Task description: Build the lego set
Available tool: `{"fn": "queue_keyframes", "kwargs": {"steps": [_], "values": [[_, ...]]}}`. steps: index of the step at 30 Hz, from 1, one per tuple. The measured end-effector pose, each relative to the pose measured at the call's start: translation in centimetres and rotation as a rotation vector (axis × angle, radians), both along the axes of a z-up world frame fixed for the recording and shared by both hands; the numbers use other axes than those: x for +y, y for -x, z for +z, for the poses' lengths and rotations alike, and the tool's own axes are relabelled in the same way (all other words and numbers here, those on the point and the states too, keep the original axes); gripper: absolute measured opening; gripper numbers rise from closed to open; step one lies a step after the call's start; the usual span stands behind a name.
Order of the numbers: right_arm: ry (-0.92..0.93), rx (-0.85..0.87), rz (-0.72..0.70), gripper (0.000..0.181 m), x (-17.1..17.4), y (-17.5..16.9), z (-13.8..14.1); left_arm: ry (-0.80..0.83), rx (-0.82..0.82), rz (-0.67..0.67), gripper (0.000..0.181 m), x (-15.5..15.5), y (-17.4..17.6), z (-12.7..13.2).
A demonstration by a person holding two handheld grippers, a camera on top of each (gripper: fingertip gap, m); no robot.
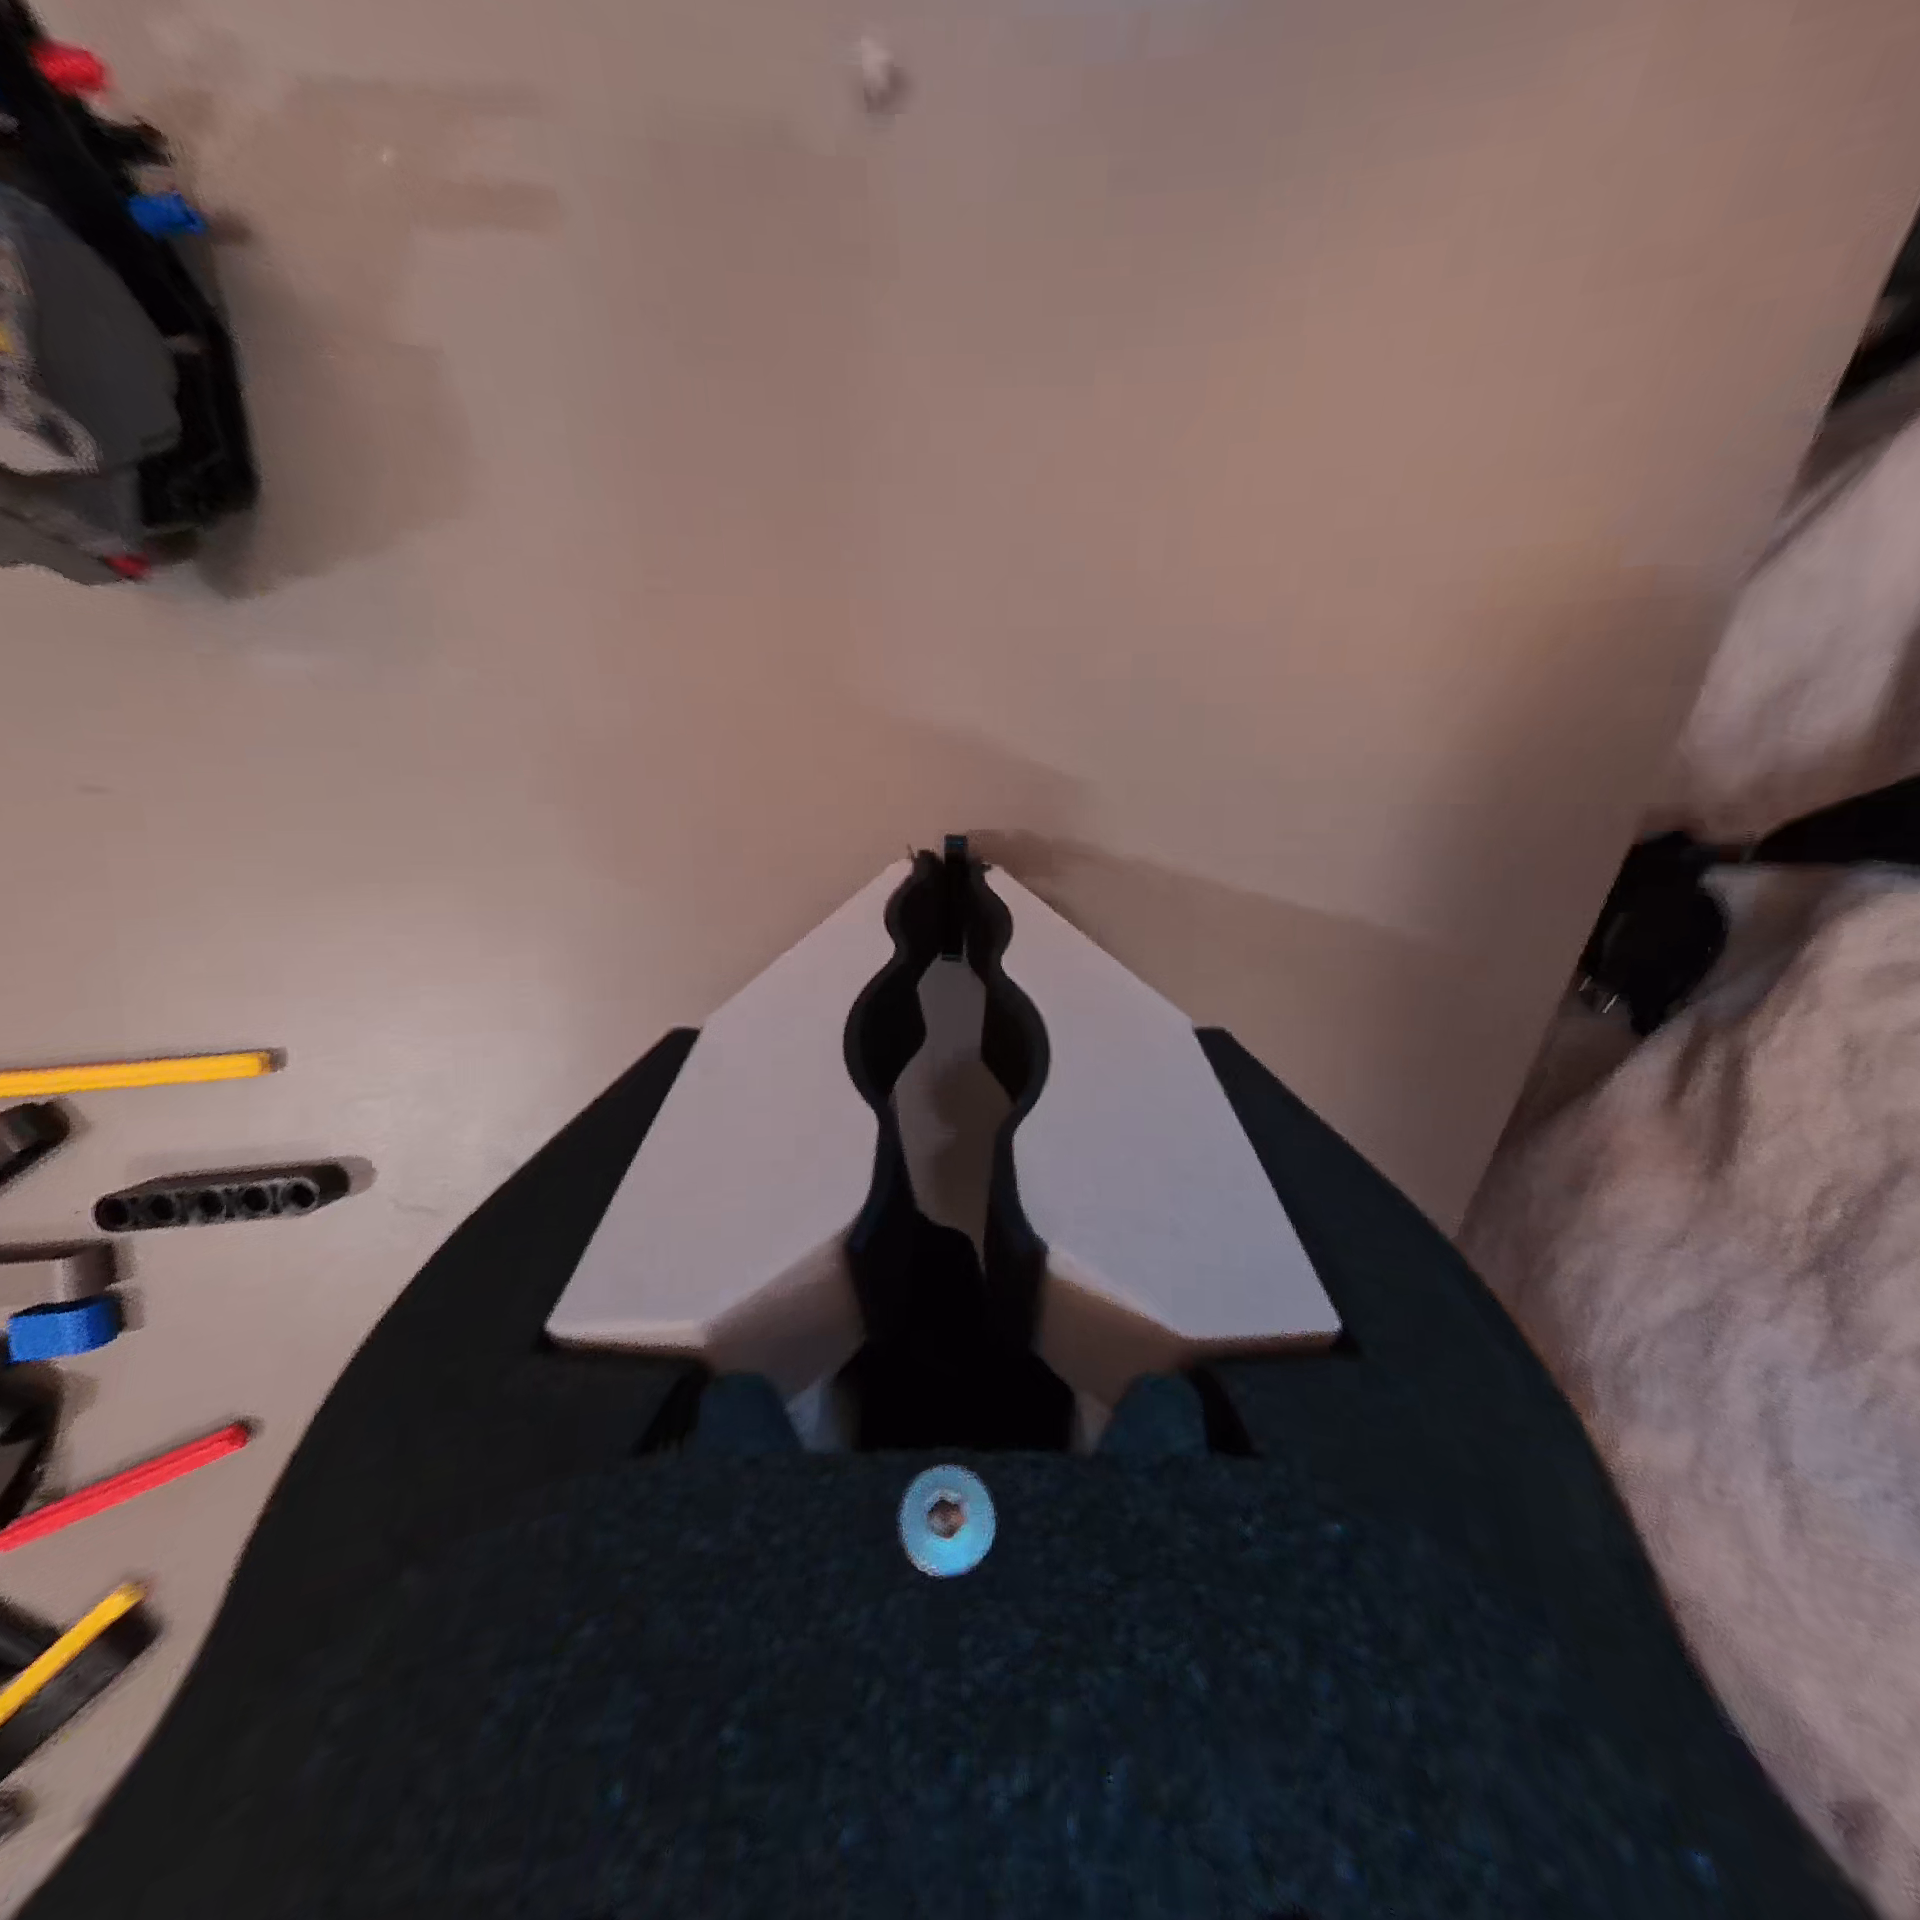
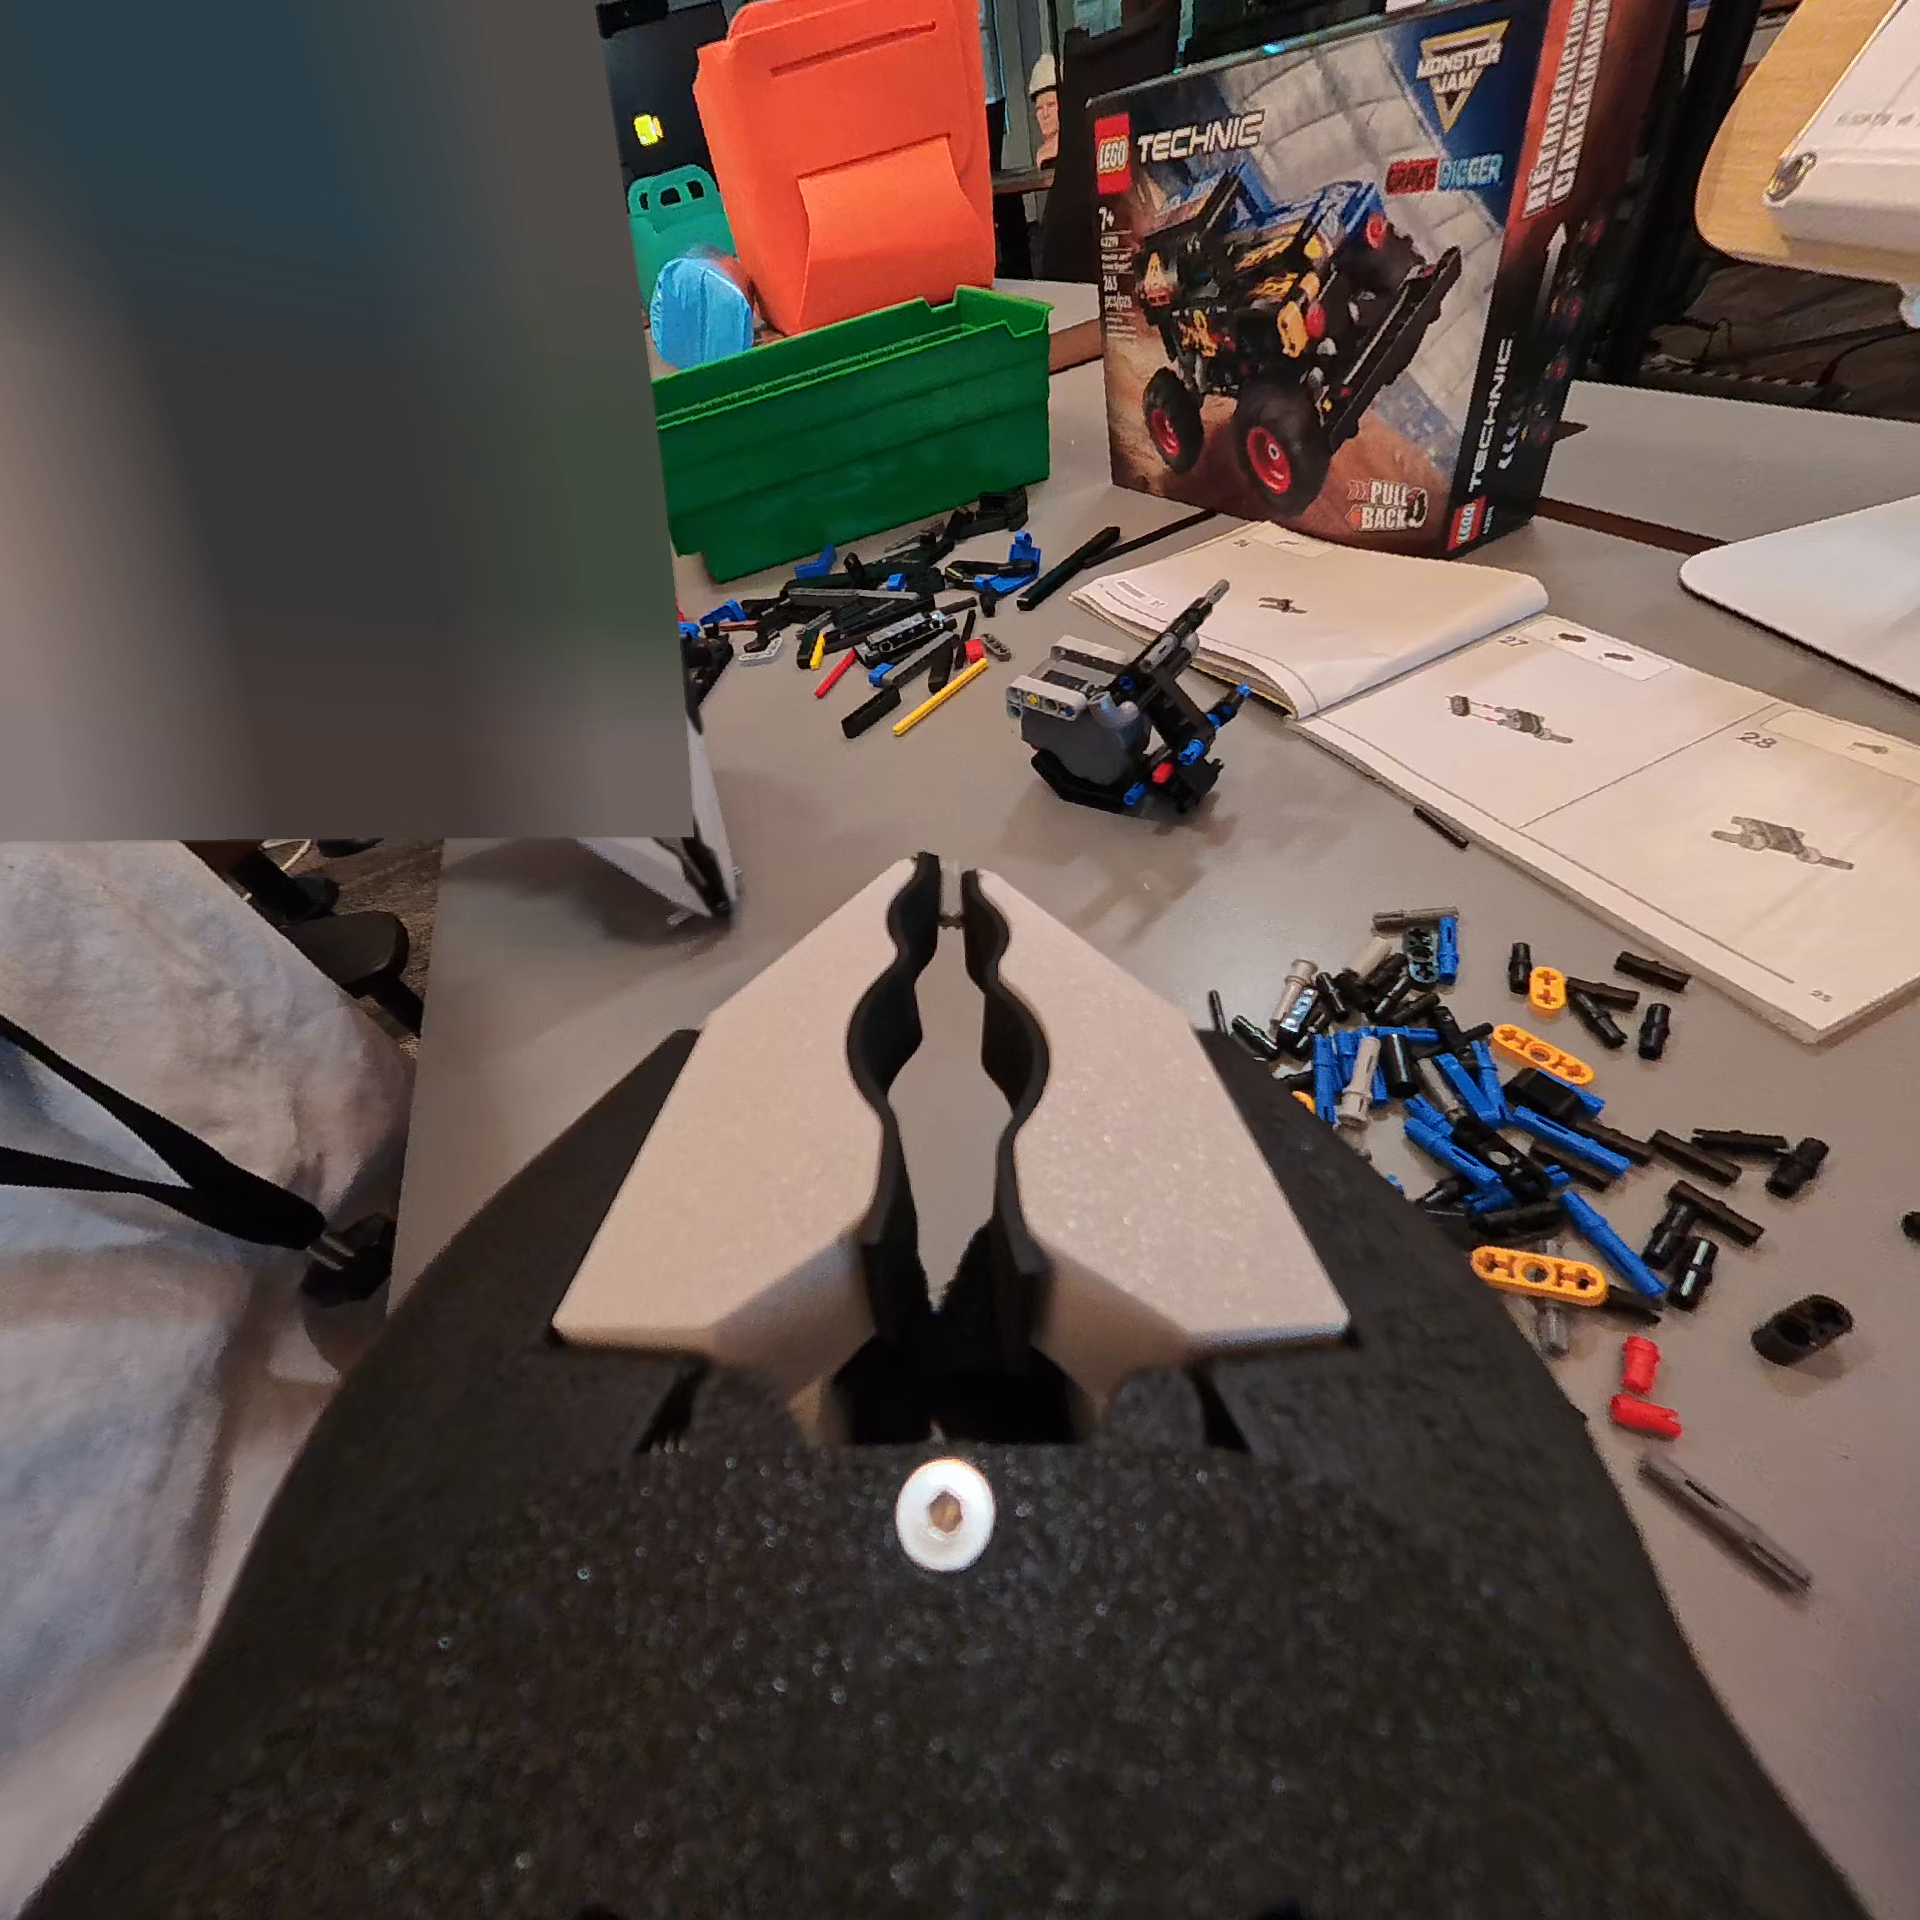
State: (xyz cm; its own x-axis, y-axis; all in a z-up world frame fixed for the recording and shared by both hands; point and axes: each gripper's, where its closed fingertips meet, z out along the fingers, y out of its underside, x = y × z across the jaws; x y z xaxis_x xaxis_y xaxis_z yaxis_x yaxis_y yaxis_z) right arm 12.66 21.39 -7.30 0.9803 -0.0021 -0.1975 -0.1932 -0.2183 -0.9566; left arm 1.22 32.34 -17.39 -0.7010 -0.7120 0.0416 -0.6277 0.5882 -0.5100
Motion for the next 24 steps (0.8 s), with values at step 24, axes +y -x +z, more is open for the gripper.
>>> {"fn": "queue_keyframes", "kwargs": {"steps": [24], "values": [[0.081,-0.189,0.067,0.003,6.6,7.2,-2.8,0.188,-0.109,0.097,0.007,-3.2,0.0,0.0]]}}
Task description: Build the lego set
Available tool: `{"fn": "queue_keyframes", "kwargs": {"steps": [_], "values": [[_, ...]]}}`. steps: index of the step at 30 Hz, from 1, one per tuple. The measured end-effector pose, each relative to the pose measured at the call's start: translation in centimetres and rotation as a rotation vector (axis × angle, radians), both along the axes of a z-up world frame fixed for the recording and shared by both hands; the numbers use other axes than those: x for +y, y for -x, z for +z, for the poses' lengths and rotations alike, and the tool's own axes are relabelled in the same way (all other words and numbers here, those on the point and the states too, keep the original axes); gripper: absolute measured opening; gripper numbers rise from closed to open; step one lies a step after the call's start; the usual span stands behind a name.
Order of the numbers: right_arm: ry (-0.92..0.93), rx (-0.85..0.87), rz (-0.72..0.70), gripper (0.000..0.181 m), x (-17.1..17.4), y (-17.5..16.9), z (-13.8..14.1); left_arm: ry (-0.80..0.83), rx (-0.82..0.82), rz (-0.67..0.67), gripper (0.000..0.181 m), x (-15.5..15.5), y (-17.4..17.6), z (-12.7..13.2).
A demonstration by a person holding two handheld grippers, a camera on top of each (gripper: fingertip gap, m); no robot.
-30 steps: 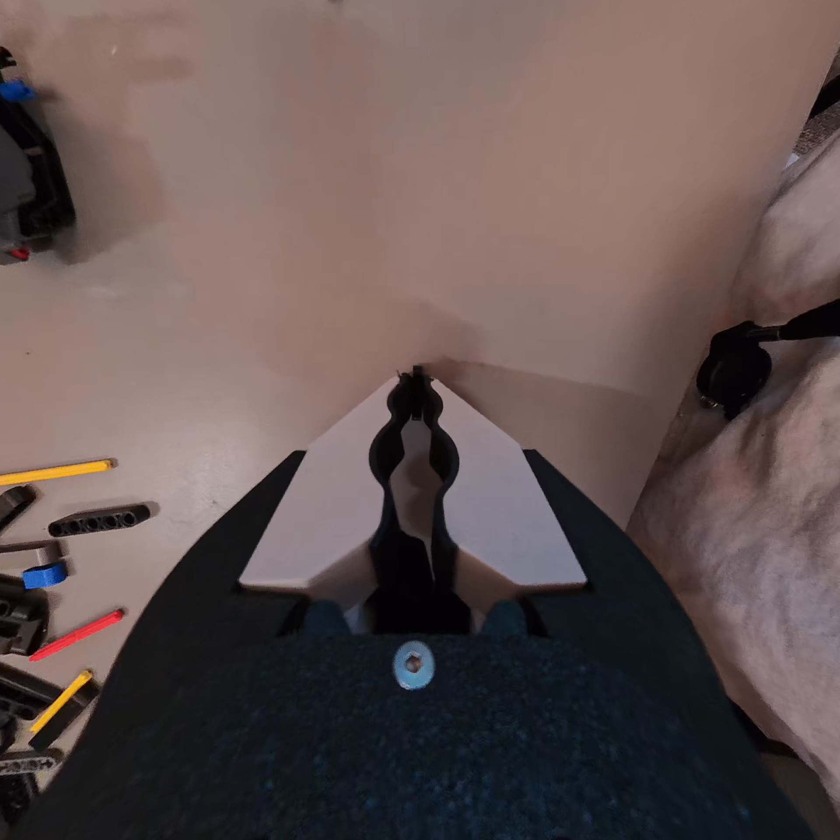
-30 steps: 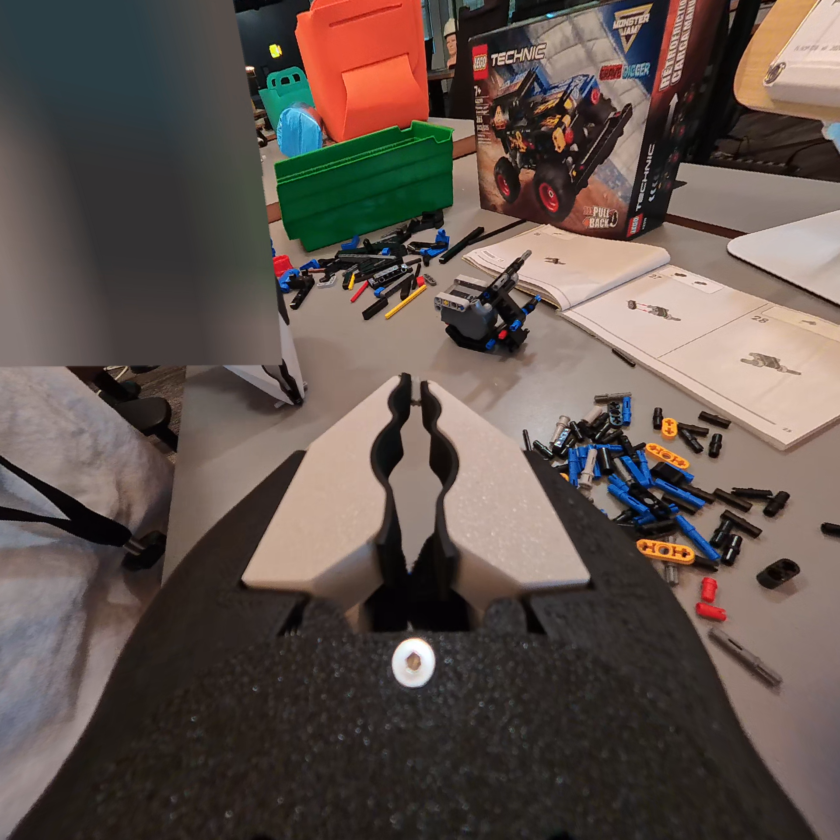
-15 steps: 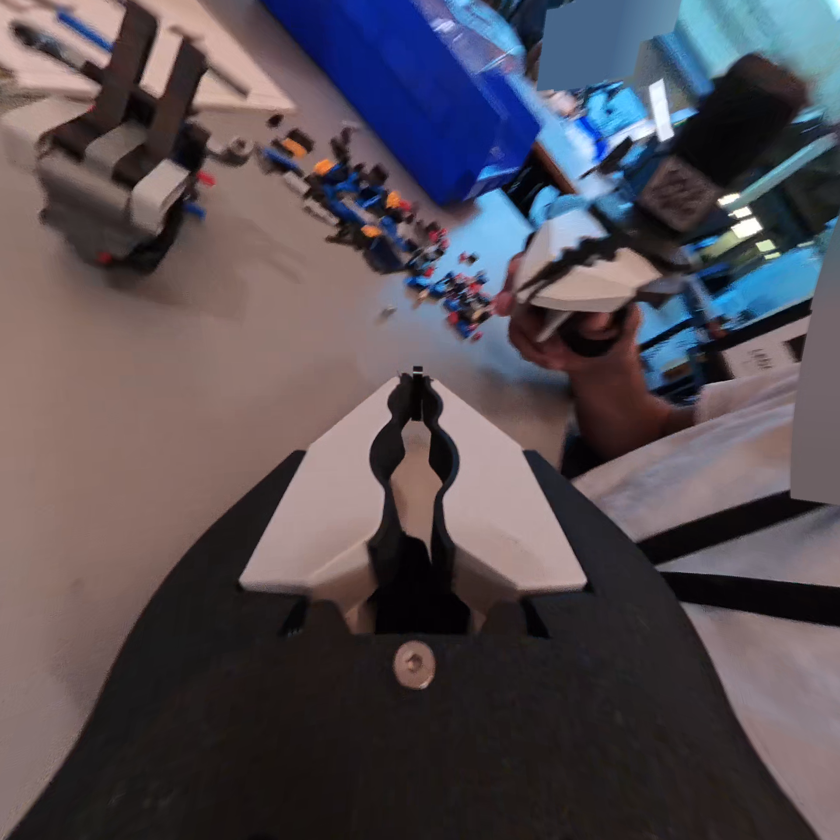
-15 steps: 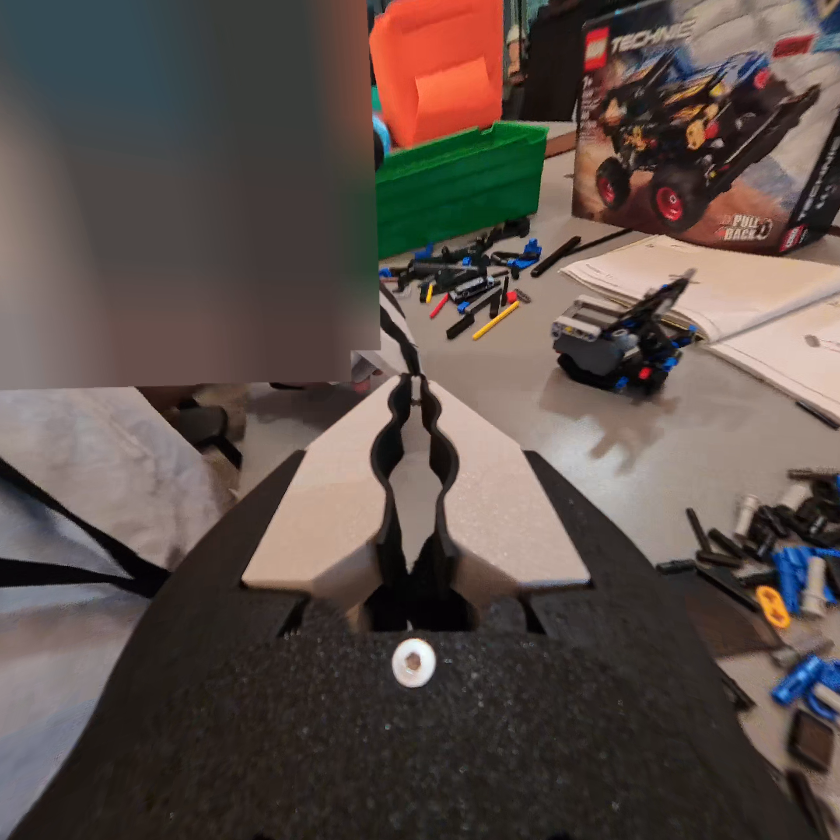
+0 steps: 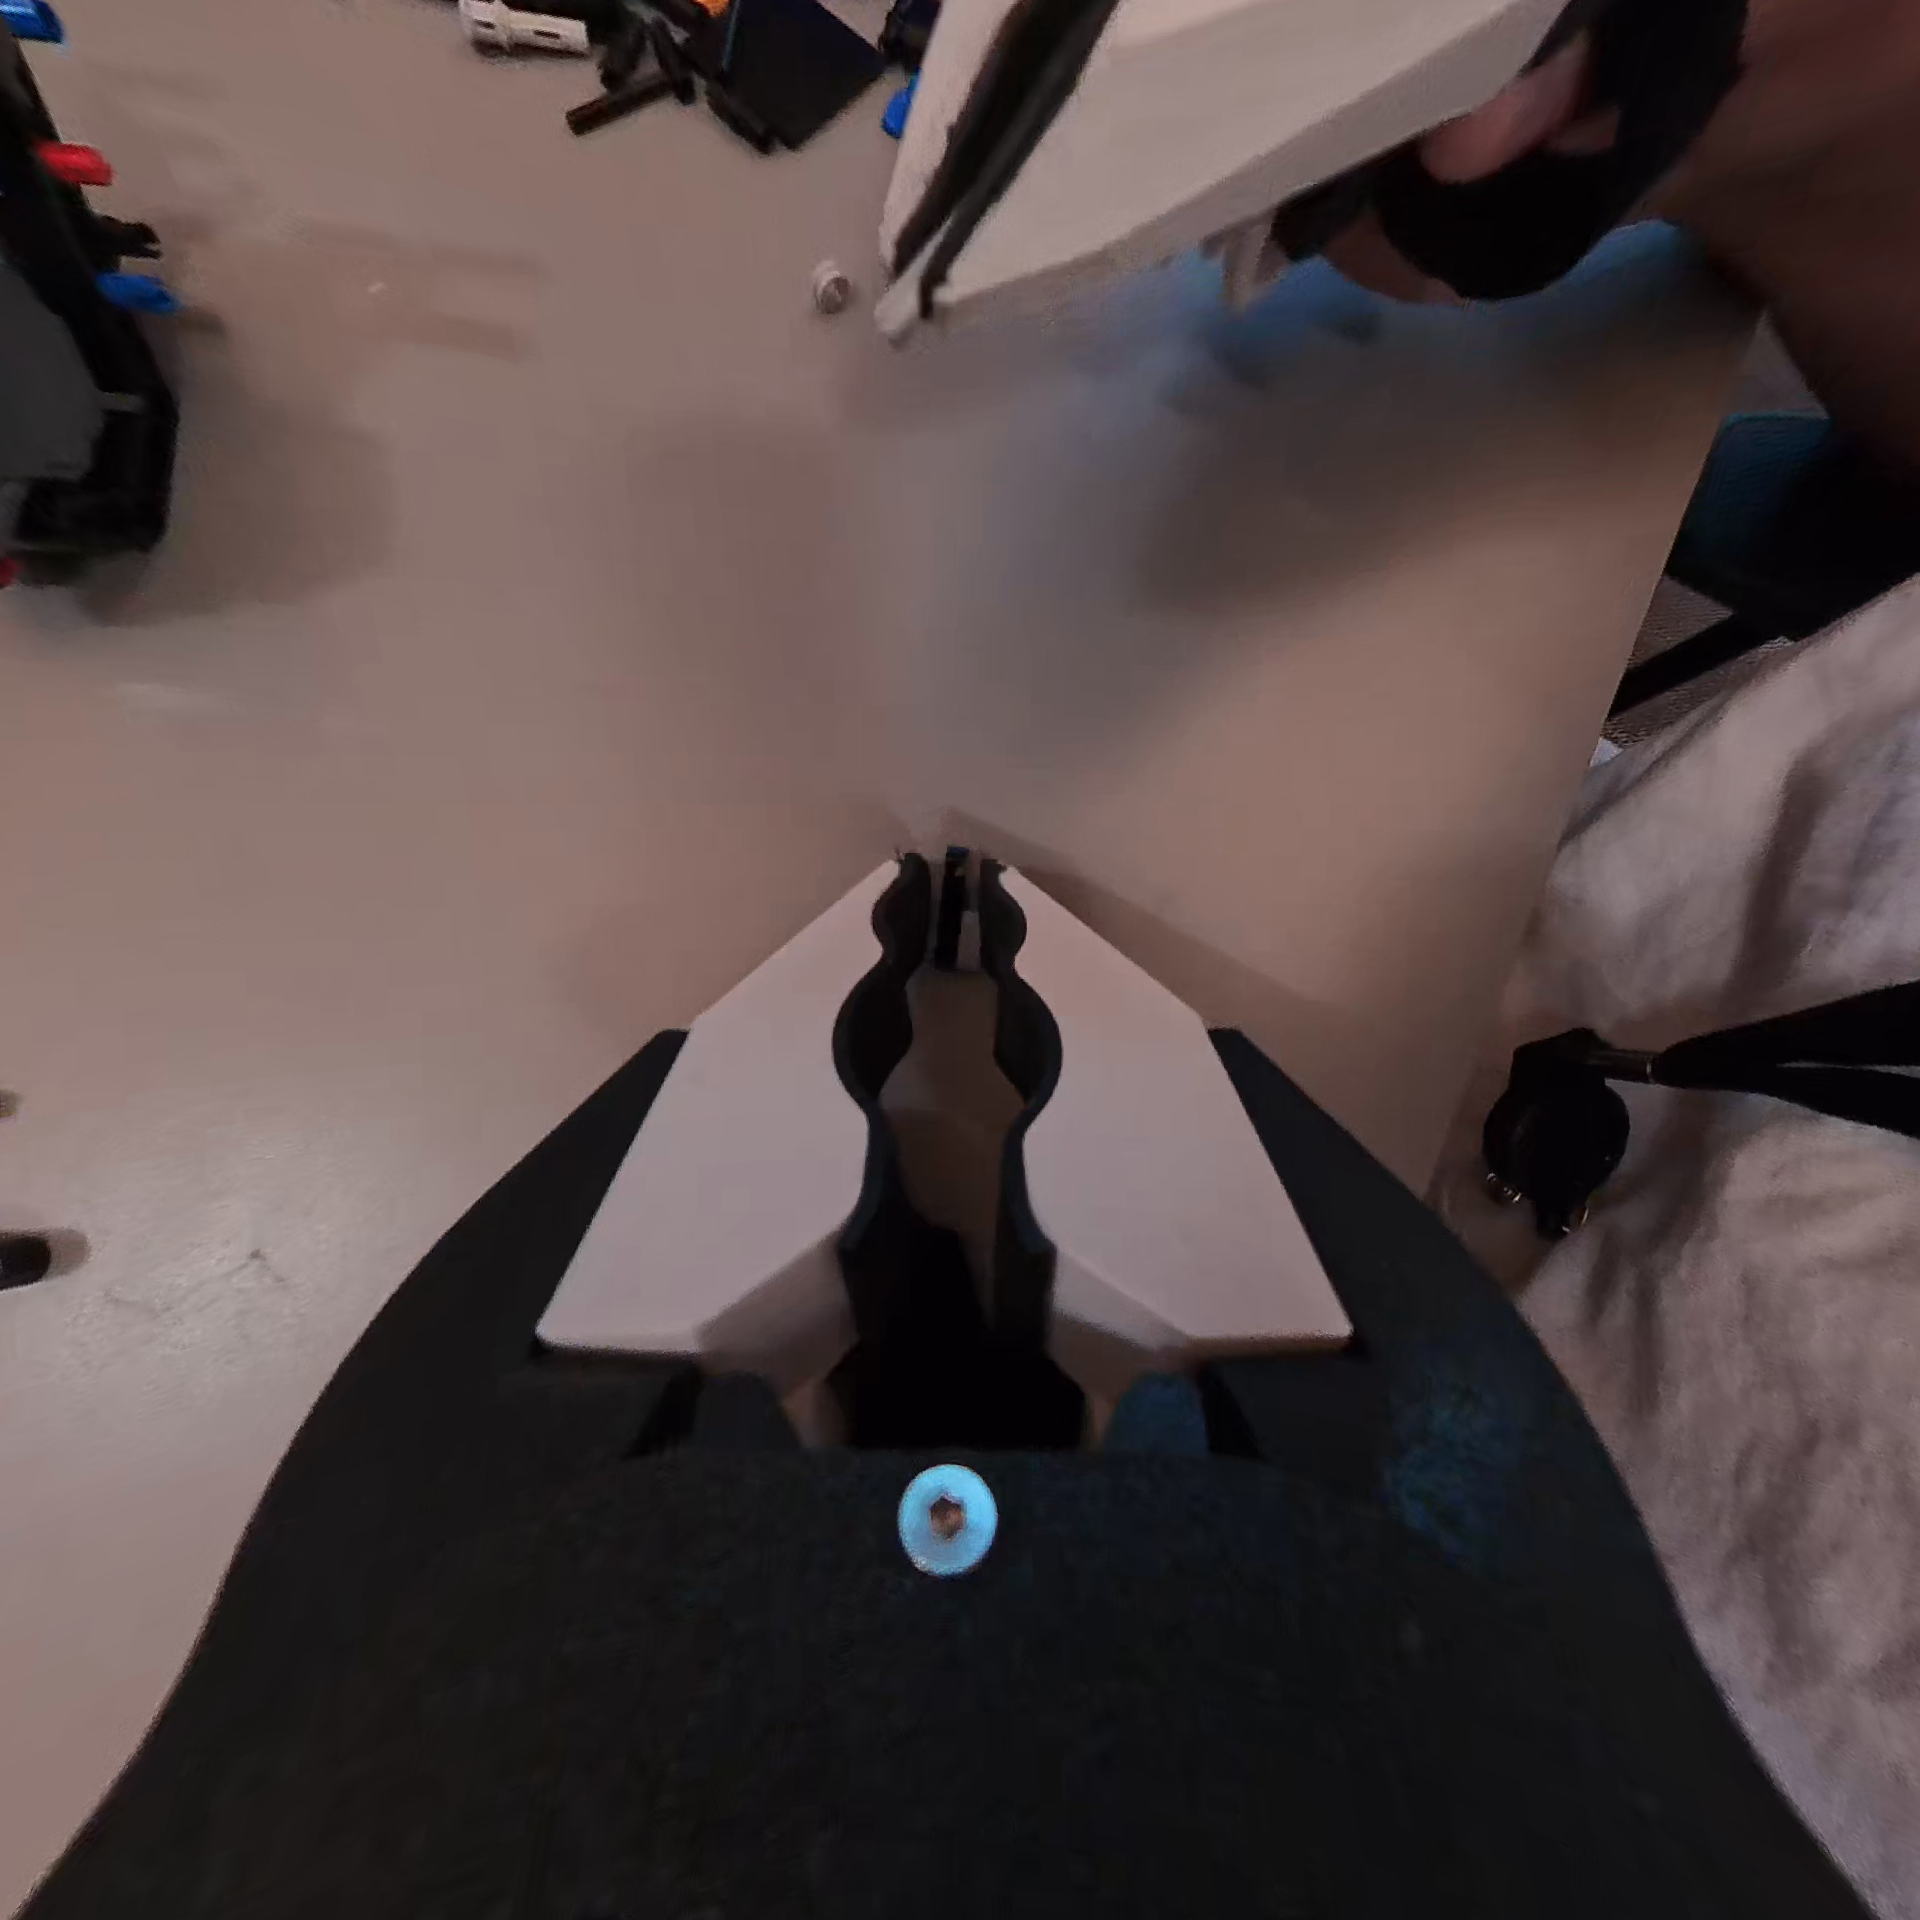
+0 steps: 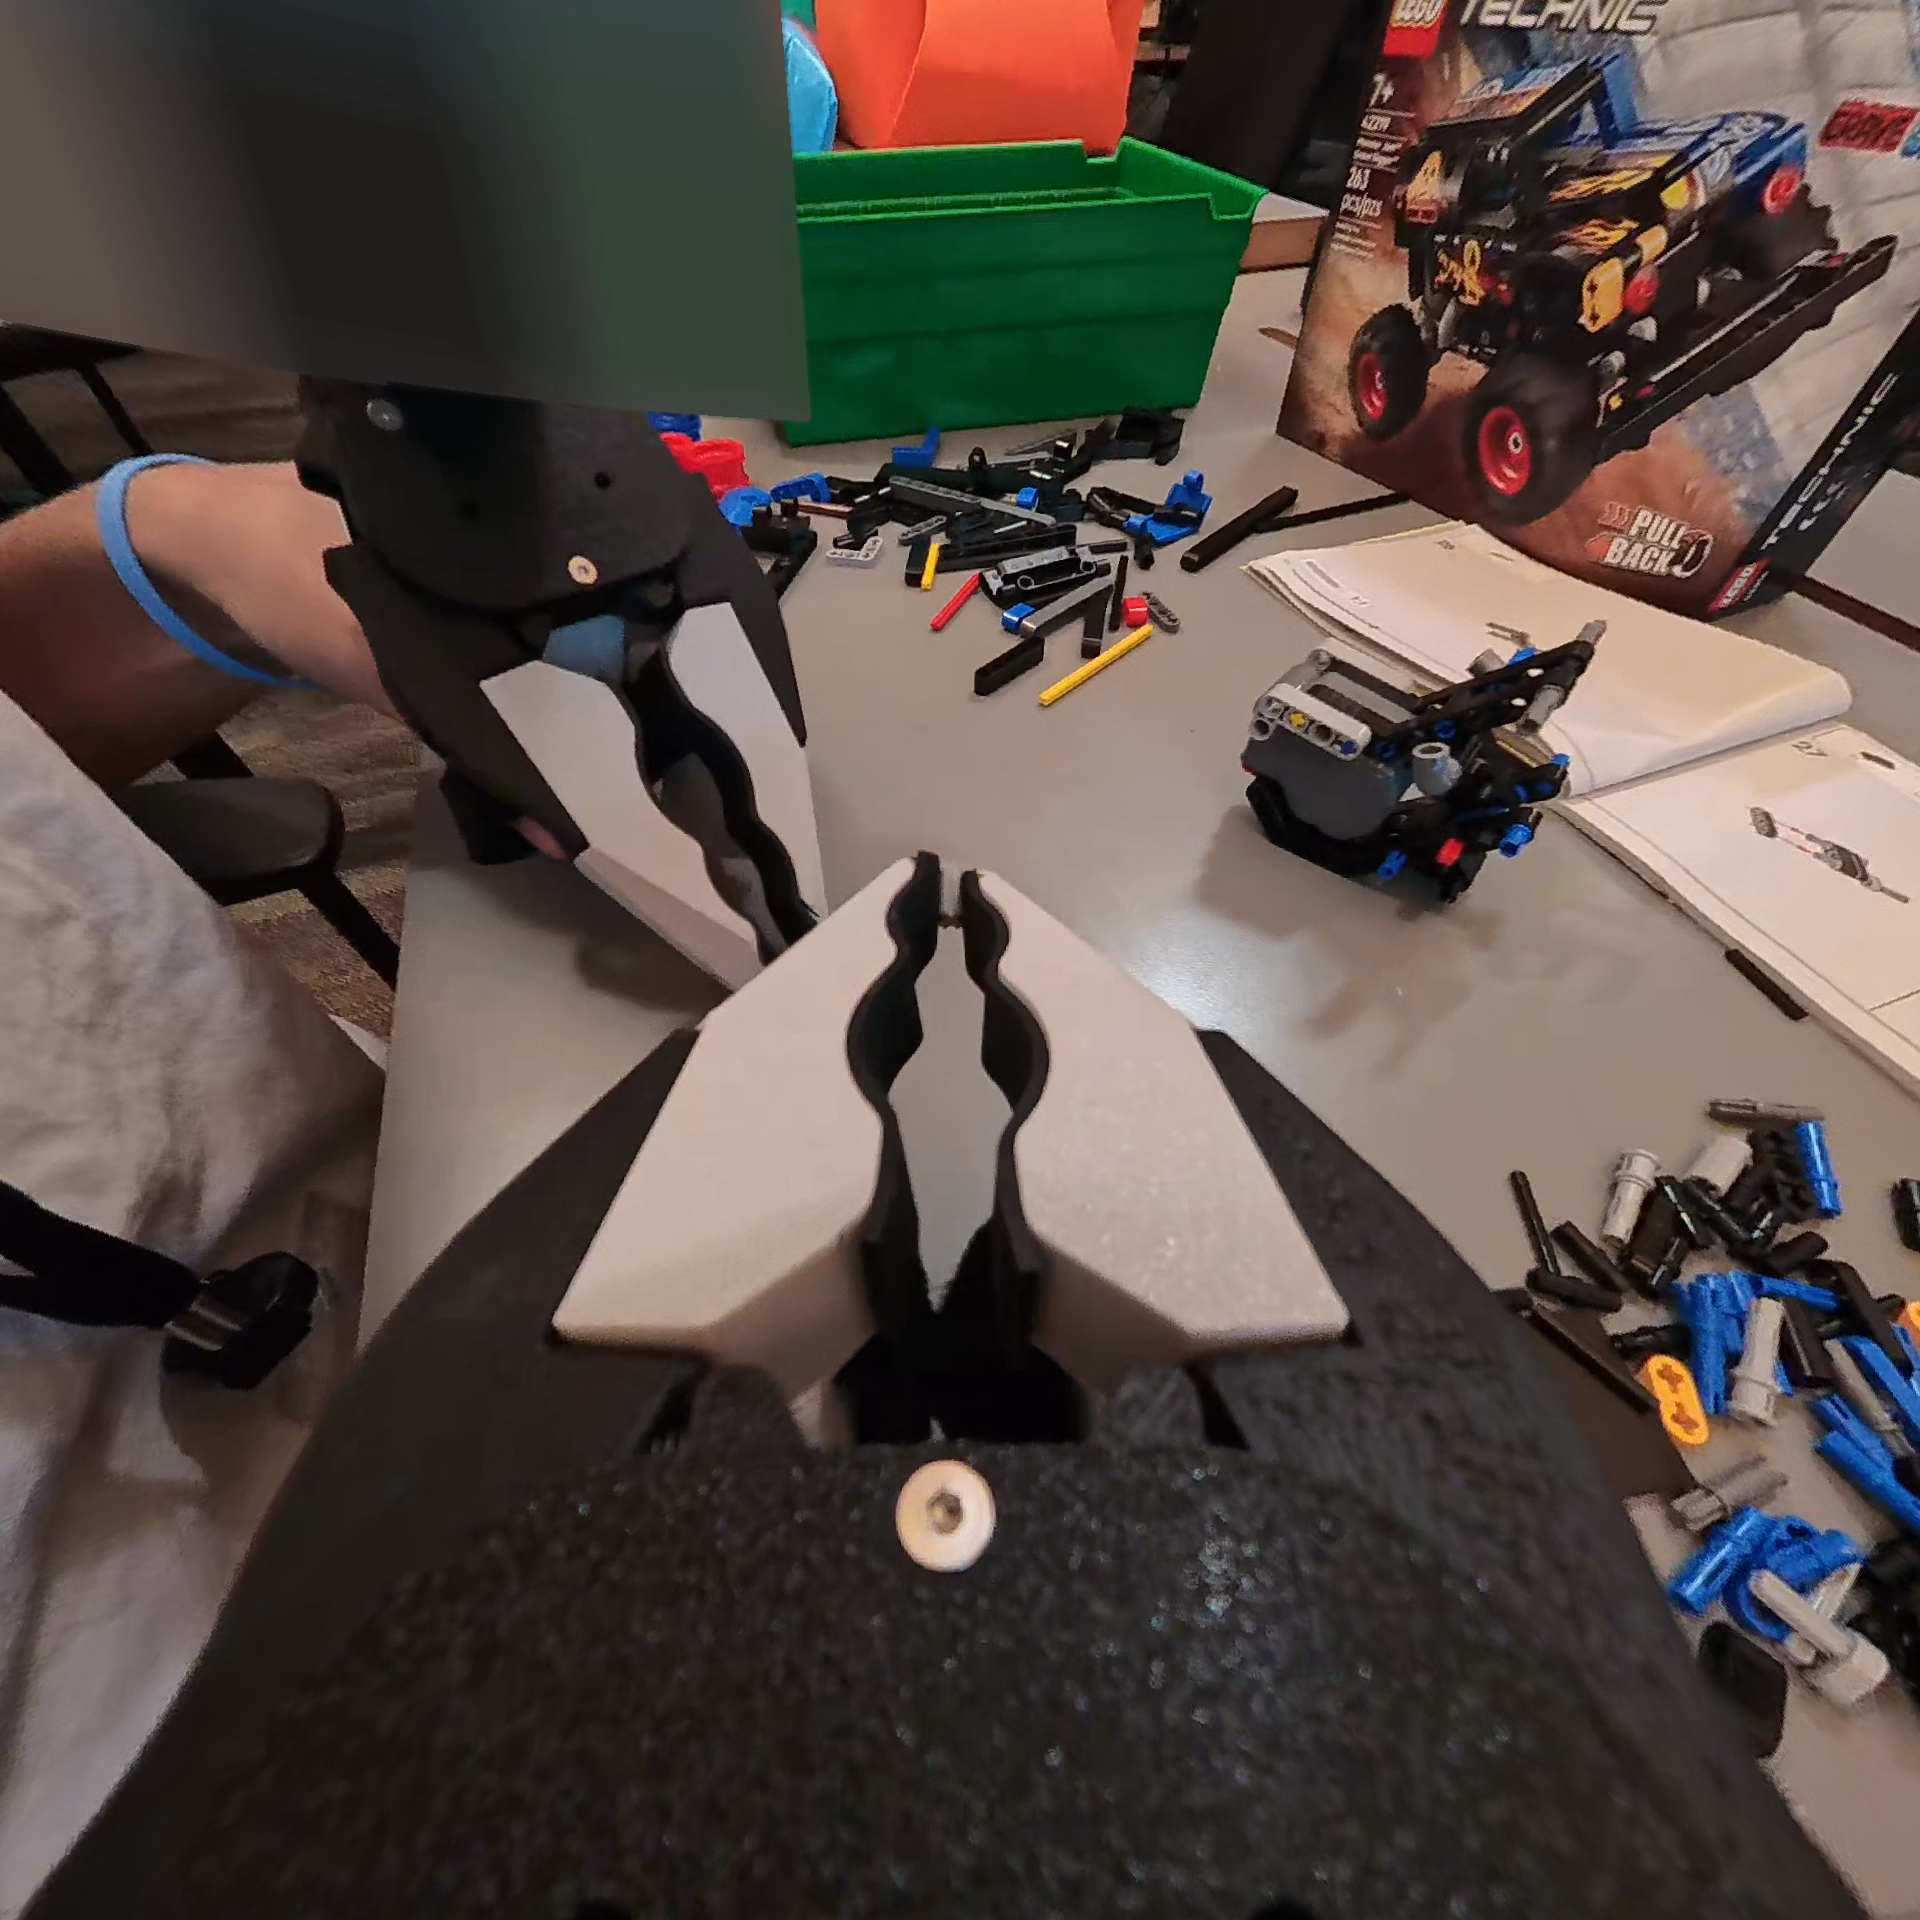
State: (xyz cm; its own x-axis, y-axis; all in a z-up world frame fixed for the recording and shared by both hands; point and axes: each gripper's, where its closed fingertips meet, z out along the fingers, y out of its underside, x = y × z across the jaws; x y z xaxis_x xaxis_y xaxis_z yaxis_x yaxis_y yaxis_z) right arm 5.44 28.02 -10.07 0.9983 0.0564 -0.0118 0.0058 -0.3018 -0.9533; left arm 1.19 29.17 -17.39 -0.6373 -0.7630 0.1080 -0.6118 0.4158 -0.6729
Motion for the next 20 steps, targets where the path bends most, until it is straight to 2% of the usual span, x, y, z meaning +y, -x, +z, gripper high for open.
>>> {"fn": "queue_keyframes", "kwargs": {"steps": [5,10,20], "values": [[-0.01,0.028,0.0,0.003,-0.4,-0.3,0.2,0.007,-0.011,-0.009,0.011,0.0,0.2,0.6],[-0.001,0.027,0.016,0.003,-0.5,0.1,0.1,-0.09,-0.022,-0.074,0.011,0.9,0.9,0.4],[-0.002,0.032,0.034,0.003,-0.6,0.4,0.1,-0.142,-0.016,-0.136,0.012,1.0,0.7,0.6]]}}
